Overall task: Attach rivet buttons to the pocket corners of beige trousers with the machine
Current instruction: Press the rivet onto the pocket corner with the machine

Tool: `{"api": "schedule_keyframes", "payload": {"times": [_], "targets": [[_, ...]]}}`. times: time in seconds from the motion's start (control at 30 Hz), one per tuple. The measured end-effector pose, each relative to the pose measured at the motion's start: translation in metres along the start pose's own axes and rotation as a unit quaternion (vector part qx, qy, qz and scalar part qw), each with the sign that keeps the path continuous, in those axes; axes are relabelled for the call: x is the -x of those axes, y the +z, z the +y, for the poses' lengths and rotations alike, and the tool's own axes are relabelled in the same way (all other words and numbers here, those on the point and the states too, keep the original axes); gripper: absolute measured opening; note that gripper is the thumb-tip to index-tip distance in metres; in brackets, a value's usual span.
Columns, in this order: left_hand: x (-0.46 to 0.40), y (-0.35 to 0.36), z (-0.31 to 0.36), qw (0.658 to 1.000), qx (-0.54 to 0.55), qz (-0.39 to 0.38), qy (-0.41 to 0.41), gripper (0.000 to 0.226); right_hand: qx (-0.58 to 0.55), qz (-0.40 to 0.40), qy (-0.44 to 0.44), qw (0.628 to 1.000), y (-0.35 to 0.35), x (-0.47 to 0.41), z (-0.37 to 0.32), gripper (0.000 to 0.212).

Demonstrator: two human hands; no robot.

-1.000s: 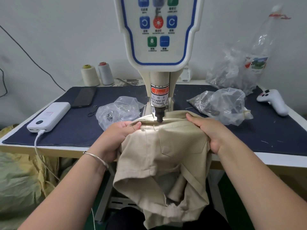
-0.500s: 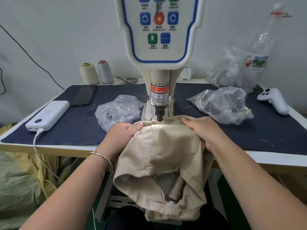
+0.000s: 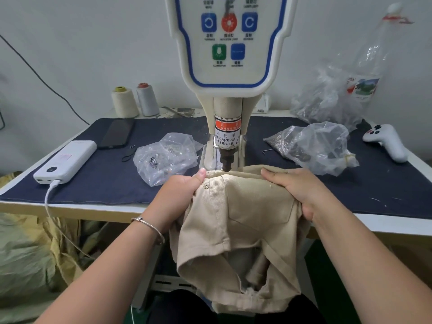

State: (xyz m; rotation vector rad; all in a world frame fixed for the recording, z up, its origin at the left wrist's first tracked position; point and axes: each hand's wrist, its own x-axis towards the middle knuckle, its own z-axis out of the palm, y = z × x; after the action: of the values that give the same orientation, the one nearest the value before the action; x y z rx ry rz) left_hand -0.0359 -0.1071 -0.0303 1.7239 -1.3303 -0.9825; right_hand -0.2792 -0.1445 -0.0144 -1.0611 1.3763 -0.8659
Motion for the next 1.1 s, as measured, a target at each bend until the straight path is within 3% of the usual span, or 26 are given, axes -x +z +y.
{"api": "schedule_keyframes", "payload": {"times": [0.17,0.37,0.47,0.57,0.63,0.77,0.9,1.1], "targets": [[-0.003,0.003,-0.007,0.999,-0.039,0.008,0.019,0.052,0.111,0.096,-0.064,0.987,0.012,0.0,0.013,0.04],[-0.006,0.002,-0.011,0.999,-0.042,0.017,0.016,0.056,0.248,0.129,-0.101,0.955,0.017,-0.001,0.016,0.053],[-0.006,0.003,-0.009,0.999,-0.044,0.02,0.021,0.056,0.183,0.097,-0.081,0.975,0.011,0.001,0.013,0.048],[-0.006,0.004,-0.009,0.998,-0.05,0.026,0.033,0.054,0.053,-0.017,-0.032,0.998,0.001,0.012,0.003,0.027],[-0.005,0.004,-0.01,0.997,-0.055,0.026,0.038,0.052,0.036,-0.05,-0.024,0.998,-0.002,0.015,0.002,0.031],[-0.004,0.003,-0.011,0.998,-0.052,0.023,0.033,0.051,0.058,0.027,-0.04,0.997,0.004,0.01,0.01,0.046],[-0.006,0.002,-0.009,0.997,-0.07,0.02,0.017,0.048,0.11,0.07,-0.08,0.988,0.01,0.009,0.016,0.031],[-0.005,0.002,-0.007,0.994,-0.11,0.019,0.021,0.053,0.1,0.062,-0.073,0.99,0.01,0.003,0.016,0.023]]}}
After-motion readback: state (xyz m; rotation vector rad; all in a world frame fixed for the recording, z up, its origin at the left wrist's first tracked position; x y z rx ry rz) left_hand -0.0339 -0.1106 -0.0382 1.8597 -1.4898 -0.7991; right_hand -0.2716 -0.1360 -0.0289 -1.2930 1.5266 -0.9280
